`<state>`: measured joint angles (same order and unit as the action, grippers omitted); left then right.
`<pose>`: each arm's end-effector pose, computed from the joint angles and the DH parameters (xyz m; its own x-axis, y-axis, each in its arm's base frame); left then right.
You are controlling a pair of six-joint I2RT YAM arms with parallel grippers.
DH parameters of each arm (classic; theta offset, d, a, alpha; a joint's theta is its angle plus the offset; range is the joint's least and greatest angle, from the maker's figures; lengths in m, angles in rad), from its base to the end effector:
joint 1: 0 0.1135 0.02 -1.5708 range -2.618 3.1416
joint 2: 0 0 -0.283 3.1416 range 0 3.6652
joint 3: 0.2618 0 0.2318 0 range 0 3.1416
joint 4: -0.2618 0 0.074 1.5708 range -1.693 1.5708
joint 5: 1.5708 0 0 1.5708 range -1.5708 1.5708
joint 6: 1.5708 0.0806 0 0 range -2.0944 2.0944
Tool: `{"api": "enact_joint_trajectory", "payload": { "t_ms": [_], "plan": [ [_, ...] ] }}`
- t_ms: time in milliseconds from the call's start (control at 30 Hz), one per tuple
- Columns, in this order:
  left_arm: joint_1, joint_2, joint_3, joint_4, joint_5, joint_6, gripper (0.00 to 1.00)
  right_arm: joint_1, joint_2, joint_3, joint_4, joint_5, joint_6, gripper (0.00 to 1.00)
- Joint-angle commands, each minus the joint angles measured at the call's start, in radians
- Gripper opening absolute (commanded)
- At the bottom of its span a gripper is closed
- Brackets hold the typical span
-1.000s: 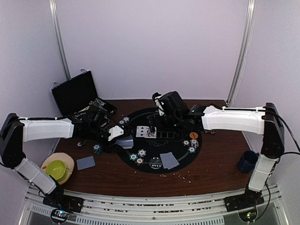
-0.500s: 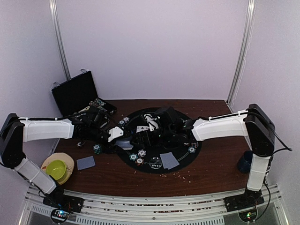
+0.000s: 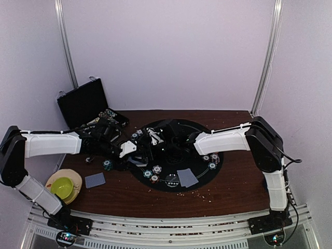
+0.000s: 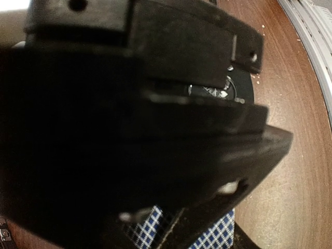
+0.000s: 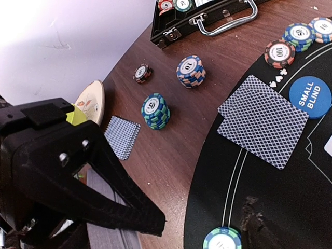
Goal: Distribute texas hold em gaming equipment
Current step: Pick up the poker card from the face-down deck piles.
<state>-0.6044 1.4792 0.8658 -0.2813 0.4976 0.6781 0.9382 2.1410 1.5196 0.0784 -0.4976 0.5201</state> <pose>0.2269 -0.2035 0.2025 -0.0324 0.6923 -0.7209 0.9829 0.1528 0.1026 0.2727 0.4371 0.1953 -0.7374 -0.2672 -0.6204 -0.6728 0.3719 0.6395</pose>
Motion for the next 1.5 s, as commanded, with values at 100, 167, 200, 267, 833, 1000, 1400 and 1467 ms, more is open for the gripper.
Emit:
{"api": "enact_joint_trajectory", "payload": {
  "t_ms": [100, 167, 200, 267, 833, 1000, 1400, 1467],
  "plan": [
    [-0.005, -0.026, -0.005, 0.026, 0.030, 0.016, 0.52, -0.015, -0.050, -0.052, 0.004, 0.047, -0.015, 0.77],
    [-0.005, -0.026, -0.005, 0.025, 0.029, 0.015, 0.52, -0.030, -0.076, -0.090, 0.006, 0.060, -0.024, 0.74],
    [-0.006, -0.025, -0.004, 0.025, 0.031, 0.014, 0.52, -0.037, -0.087, -0.108, 0.007, 0.063, -0.027, 0.72],
    [-0.005, -0.024, -0.004, 0.025, 0.029, 0.014, 0.52, -0.048, -0.108, -0.140, 0.014, 0.061, -0.028, 0.68],
    [-0.005, -0.011, -0.001, 0.027, 0.020, 0.010, 0.52, -0.063, -0.165, -0.197, 0.046, -0.143, 0.011, 0.06],
    [-0.005, -0.011, 0.001, 0.027, 0.020, 0.009, 0.53, -0.085, -0.236, -0.275, 0.063, -0.151, 0.019, 0.00],
    [-0.005, -0.004, 0.002, 0.034, 0.009, 0.003, 0.53, -0.105, -0.314, -0.319, 0.047, -0.166, 0.016, 0.15],
    [-0.006, -0.004, 0.002, 0.034, 0.008, 0.003, 0.53, -0.103, -0.298, -0.315, 0.053, -0.167, 0.018, 0.15]
  ]
}}
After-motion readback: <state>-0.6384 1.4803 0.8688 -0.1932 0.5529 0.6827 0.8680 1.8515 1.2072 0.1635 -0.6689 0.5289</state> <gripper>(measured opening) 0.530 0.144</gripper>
